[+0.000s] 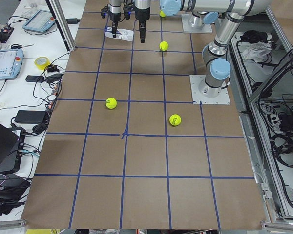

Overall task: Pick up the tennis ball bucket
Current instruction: 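Lift the can with the right gripper and carry it toward table center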

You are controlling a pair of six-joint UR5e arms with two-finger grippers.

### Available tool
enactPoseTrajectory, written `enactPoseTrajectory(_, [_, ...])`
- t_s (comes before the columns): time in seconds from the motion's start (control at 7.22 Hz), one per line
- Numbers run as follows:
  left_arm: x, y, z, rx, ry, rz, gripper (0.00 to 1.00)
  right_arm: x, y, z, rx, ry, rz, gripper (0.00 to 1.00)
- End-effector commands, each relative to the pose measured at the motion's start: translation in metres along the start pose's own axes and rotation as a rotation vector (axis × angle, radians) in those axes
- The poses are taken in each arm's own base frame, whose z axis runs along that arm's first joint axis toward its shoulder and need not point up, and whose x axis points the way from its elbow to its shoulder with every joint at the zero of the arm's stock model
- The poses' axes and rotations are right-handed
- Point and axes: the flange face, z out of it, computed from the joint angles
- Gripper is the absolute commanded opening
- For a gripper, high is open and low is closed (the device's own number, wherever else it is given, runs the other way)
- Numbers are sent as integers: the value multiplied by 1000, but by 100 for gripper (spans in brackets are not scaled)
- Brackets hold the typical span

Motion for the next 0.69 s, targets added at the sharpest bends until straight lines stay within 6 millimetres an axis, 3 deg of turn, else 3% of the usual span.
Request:
enactPoseTrajectory(0.0, [0, 0, 0, 0, 1, -1, 100, -41, 1, 8, -4, -6, 53, 81])
enactPoseTrajectory(0.28, [-1, 0, 0, 0, -1, -2, 100, -48, -7, 34, -37, 7, 95, 84])
enactPoseTrajectory(0.55, [-1, 0, 0, 0, -1, -2, 100, -64, -18, 35, -19, -4, 81, 84])
